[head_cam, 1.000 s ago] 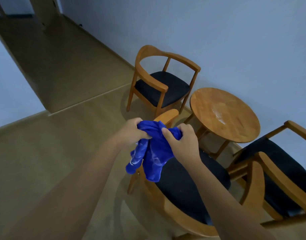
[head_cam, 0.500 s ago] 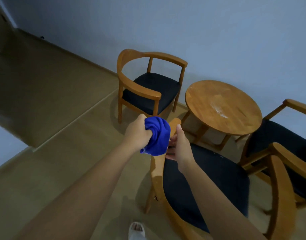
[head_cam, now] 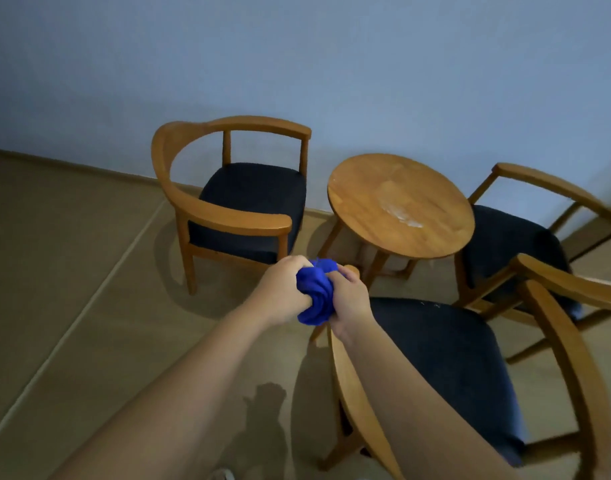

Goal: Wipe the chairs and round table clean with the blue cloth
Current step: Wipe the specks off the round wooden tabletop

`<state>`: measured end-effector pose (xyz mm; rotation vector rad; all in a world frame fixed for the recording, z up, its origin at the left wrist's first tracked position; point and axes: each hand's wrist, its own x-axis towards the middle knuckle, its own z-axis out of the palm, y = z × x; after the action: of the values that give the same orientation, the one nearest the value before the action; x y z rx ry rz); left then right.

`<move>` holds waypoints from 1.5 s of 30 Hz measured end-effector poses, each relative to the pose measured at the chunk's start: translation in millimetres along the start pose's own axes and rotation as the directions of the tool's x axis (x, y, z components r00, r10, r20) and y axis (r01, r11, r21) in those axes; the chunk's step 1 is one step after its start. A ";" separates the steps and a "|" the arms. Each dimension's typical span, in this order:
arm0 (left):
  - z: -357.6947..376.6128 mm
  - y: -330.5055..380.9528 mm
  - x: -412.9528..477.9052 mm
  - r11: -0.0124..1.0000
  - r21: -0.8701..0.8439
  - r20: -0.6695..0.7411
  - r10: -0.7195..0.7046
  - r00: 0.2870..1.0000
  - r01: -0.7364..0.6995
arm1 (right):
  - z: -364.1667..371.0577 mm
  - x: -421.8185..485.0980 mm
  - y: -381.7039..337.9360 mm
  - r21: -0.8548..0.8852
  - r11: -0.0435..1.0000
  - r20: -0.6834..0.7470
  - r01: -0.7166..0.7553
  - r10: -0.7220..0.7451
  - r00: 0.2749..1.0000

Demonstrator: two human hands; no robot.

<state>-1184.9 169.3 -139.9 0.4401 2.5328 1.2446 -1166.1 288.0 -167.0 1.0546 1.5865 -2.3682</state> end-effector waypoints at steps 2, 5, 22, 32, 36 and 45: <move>-17.5 -20.0 19.9 1.000 -0.013 0.070 0.027 0.997 -0.026 | 15.7 9.4 -1.0 -0.015 0.997 -0.098 0.080 -0.081 0.992; -35.0 -41.7 55.2 0.996 -0.088 0.105 0.002 0.994 0.008 | 31.6 21.5 -14.4 -0.016 0.984 -0.246 0.177 -0.175 0.953; 10.7 -10.5 291.7 0.998 0.057 0.345 -0.005 0.939 -0.015 | -8.2 182.1 -130.4 -0.154 0.920 -0.480 0.361 -0.389 0.786; 0.3 -34.8 421.4 0.995 0.097 0.464 -0.022 0.885 -0.026 | 7.7 287.1 -164.5 -0.232 0.932 -0.679 0.280 -0.361 0.639; -1.4 -41.5 475.6 0.983 0.162 0.530 -0.015 0.848 -0.084 | 15.7 328.1 -176.2 -0.237 0.942 -0.753 0.239 -0.334 0.567; 47.7 -27.6 552.4 0.937 0.255 0.681 0.000 0.733 -0.237 | -18.6 397.2 -195.3 -0.291 0.942 -0.814 0.169 -0.337 0.473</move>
<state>-1675.0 403.0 -255.2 0.9521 2.0657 0.5203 -1542.9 503.8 -254.8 2.3431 2.3086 -1.7958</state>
